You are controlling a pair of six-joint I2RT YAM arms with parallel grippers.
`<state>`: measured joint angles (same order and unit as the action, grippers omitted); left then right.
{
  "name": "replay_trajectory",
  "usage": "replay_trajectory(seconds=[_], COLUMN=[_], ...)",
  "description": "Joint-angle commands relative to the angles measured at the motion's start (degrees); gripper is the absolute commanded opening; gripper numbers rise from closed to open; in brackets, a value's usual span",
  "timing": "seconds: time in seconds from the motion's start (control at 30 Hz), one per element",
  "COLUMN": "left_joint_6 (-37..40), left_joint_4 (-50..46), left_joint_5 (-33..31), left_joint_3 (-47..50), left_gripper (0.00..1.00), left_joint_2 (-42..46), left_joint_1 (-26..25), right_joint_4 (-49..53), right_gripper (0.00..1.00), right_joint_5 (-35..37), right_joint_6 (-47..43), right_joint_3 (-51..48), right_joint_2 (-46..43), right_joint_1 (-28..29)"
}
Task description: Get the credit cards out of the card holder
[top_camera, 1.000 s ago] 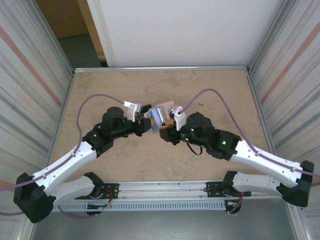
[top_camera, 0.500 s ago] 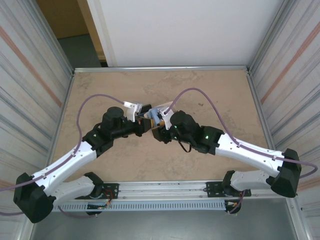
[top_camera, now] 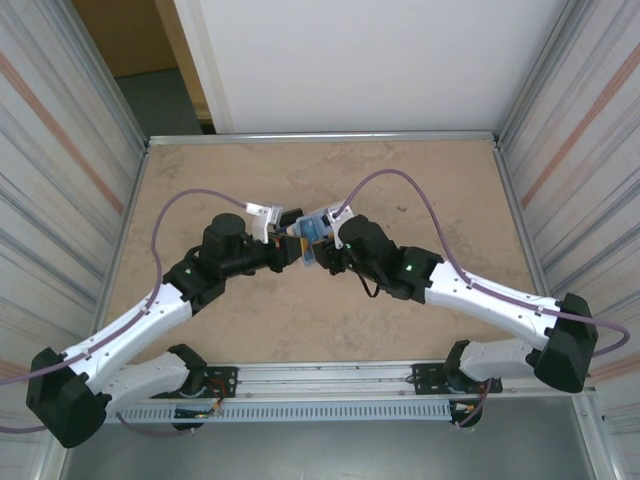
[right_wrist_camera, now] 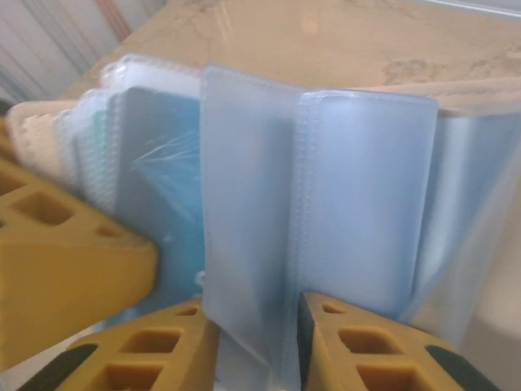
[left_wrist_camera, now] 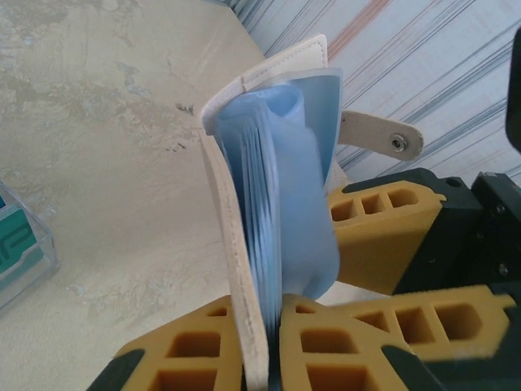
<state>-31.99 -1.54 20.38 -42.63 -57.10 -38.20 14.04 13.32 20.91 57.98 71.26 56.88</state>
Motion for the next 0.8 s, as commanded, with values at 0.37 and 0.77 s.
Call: replay_trajectory(seconds=[0.37,0.77], left_joint_6=[0.9,4.5], left_joint_4=[-0.9,-10.1], left_joint_5=[1.0,-2.8], left_joint_3=[-2.4,-6.3], left_gripper=[0.00,0.00], left_joint_2=[3.1,0.6], left_joint_1=[0.3,0.4], right_joint_4=[4.7,8.5], right_gripper=[0.30,0.48], right_joint_5=[4.4,-1.8], right_joint_6=[8.5,10.2], right_joint_3=[-7.9,-7.5], right_joint_2=[-10.7,-16.5], right_joint_1=[-11.7,-15.3])
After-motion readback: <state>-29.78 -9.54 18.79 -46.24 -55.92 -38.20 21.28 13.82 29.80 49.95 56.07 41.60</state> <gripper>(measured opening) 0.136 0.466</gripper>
